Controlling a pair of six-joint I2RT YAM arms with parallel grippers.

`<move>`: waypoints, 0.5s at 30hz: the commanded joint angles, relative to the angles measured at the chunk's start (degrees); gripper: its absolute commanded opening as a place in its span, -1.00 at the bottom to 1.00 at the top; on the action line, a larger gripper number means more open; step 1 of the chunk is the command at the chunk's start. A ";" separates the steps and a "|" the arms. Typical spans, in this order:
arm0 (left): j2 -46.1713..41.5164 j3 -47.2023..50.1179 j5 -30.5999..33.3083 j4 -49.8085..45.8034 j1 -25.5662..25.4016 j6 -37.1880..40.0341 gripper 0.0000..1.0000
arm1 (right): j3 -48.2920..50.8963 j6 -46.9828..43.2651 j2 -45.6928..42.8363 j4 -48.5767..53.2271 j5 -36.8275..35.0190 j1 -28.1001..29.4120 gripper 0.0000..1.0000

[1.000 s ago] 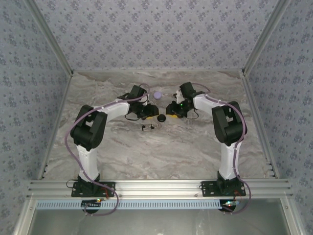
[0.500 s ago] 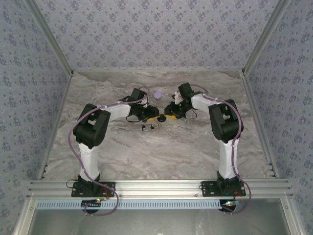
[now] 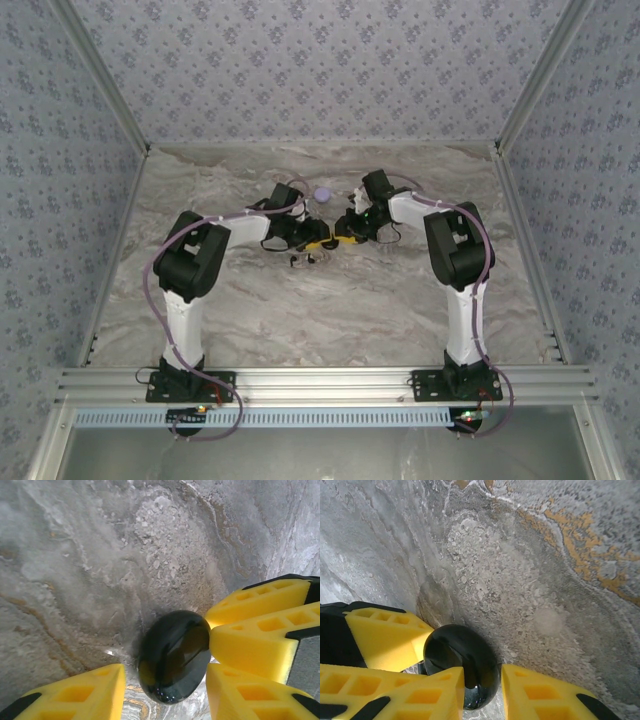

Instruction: Insert the wireless bluetooth earbuds into the charging case

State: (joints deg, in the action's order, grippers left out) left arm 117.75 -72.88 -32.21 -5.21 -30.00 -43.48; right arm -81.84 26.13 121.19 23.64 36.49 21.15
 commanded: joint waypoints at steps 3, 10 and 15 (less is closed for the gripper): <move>2.61 -0.33 -2.02 1.86 -1.03 -1.75 -0.09 | 0.58 0.48 1.34 0.63 0.91 0.37 -0.50; 2.92 -0.18 -3.10 3.91 -1.22 -2.35 -0.11 | 1.85 0.68 1.33 -0.33 1.72 0.21 -0.55; 2.92 0.11 -4.13 5.49 -1.39 -2.82 -0.13 | 2.37 0.80 1.33 -0.96 2.93 0.06 -0.55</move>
State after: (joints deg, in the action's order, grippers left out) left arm 118.52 -72.88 -33.85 -2.87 -30.11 -45.78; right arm -80.84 26.15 121.19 21.96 38.20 20.91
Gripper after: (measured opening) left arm 0.440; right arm 0.226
